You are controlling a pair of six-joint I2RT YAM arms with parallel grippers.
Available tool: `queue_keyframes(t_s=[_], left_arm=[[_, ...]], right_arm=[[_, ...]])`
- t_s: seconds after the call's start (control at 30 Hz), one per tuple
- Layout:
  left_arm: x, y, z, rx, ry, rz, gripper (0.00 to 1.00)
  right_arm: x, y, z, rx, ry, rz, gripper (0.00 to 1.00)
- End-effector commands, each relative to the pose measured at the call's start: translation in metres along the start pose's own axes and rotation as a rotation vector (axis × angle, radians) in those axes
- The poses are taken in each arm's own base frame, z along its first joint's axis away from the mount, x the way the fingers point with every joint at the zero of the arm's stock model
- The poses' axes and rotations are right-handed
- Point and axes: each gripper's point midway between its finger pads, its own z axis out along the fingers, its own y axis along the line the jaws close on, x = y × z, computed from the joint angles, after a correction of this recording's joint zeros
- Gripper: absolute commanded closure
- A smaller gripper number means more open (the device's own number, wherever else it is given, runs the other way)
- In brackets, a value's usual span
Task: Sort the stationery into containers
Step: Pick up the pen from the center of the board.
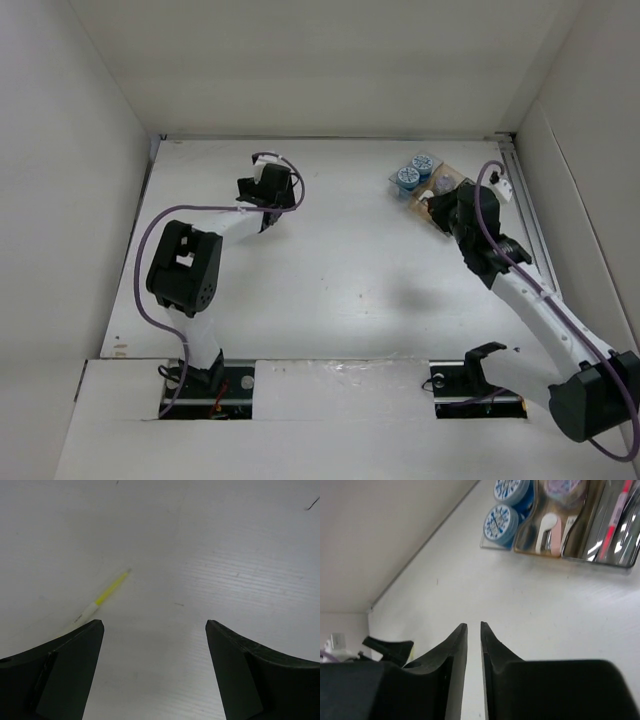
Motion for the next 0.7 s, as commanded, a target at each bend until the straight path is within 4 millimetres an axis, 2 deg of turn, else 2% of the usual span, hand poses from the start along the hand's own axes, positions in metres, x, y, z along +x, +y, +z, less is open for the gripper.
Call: queue_keyframes(t_s=[0.0,0.1,0.13,0.17,0.2,0.27,0.37,0.4,0.53,0.63,0.67], left_arm=[[-0.006,0.028,-0.002,-0.042,0.032,0.158,0.19],[-0.014,0.046,-0.001,-0.056,0.040,0.140,0.19],[-0.017,0.059,0.003,-0.066,0.047,0.130,0.19],[-0.017,0.061,0.004,-0.059,0.053,0.138,0.19],[-0.014,0.064,0.008,-0.058,0.066,0.148,0.19],[-0.015,0.064,0.011,-0.061,0.087,0.189,0.21],[0.000,0.065,0.018,-0.066,0.152,0.239,0.22],[-0.004,0.067,0.018,-0.078,0.146,0.248,0.22],[0.011,0.065,0.023,-0.050,0.186,0.278,0.27],[0.026,0.062,0.022,-0.017,0.219,0.283,0.31],[0.025,0.063,0.022,-0.016,0.220,0.292,0.33]], right_arm=[[0.011,0.017,-0.015,-0.102,0.034,-0.001,0.80],[0.027,0.022,-0.027,-0.166,0.091,-0.005,0.85],[0.032,0.023,-0.030,-0.176,0.101,-0.010,0.85],[0.036,0.021,-0.032,-0.179,0.110,-0.014,0.81],[0.031,0.026,-0.035,-0.198,0.096,-0.006,0.80],[0.038,0.025,-0.036,-0.205,0.117,-0.021,0.78],[0.044,0.034,-0.043,-0.244,0.138,-0.024,0.71],[0.044,0.034,-0.043,-0.244,0.138,-0.024,0.70],[0.055,0.041,-0.046,-0.261,0.170,-0.039,0.70],[0.057,0.039,-0.044,-0.249,0.165,-0.044,0.69],[0.057,0.044,-0.047,-0.261,0.167,-0.043,0.69]])
